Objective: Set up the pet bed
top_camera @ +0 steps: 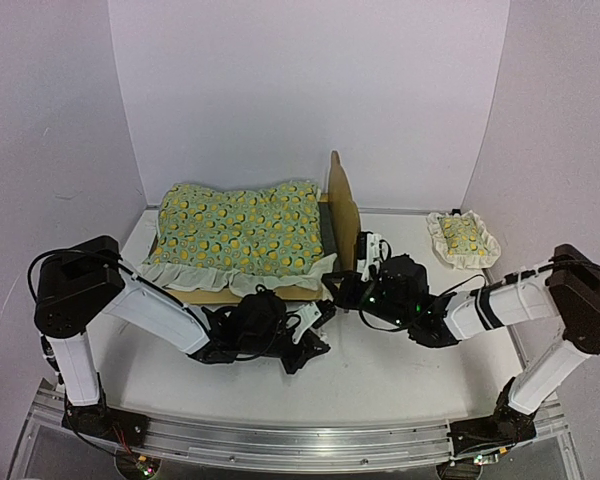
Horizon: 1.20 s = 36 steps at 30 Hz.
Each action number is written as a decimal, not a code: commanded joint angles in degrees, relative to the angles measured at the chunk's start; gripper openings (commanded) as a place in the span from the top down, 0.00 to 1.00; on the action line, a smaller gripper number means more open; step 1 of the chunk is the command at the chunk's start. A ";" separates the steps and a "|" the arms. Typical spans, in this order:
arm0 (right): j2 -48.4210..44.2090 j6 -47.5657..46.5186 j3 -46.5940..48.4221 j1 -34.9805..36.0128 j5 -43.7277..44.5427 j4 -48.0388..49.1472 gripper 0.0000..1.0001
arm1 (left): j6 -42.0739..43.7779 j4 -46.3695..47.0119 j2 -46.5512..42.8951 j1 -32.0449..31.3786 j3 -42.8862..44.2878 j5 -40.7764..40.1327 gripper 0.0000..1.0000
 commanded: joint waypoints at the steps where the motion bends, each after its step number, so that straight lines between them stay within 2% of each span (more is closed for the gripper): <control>1: 3.67 1.48 -3.45 0.98 3.87 15.46 1.00 | 1.28 9.82 -4.36 -0.50 -1.40 0.62 0.99; 5: 5.21 0.13 -5.06 1.17 1.93 19.30 1.00 | 1.42 12.40 -4.88 -0.45 -2.10 1.52 0.99; 8: 5.55 0.42 -8.94 1.10 3.32 25.81 1.00 | 1.16 14.28 -5.02 -0.44 -2.60 2.53 0.99; 12: 6.42 -0.30 -8.48 1.13 0.60 26.71 1.00 | 1.29 14.56 -4.70 -0.44 -2.52 3.22 0.99; 15: 3.96 1.20 -10.09 1.16 1.96 29.56 1.00 | 1.34 14.48 -4.20 -0.45 -3.01 2.93 0.99; 18: 2.93 1.23 -8.64 1.11 -0.21 29.66 1.00 | 1.53 14.83 -4.22 -0.18 -4.04 2.48 0.99; 23: 1.21 1.50 -9.31 0.82 3.45 28.47 1.00 | 4.81 14.04 -5.05 0.18 -4.93 1.14 0.99; 26: 4.51 0.61 -6.16 0.75 -1.84 28.29 1.00 | 5.18 14.08 -4.58 0.13 -4.90 2.82 0.99; 30: 7.05 -0.13 -4.17 0.79 -2.61 28.83 1.00 | 8.85 14.11 -4.76 0.19 -4.94 2.74 1.00; 33: 9.06 -4.09 -1.87 0.81 -7.90 28.83 1.00 | 11.61 14.08 -4.62 0.08 -5.01 4.36 1.00; 36: 11.81 -5.10 -1.41 0.77 -8.92 26.96 1.00 | 12.77 14.12 -5.02 0.10 -4.83 4.80 1.00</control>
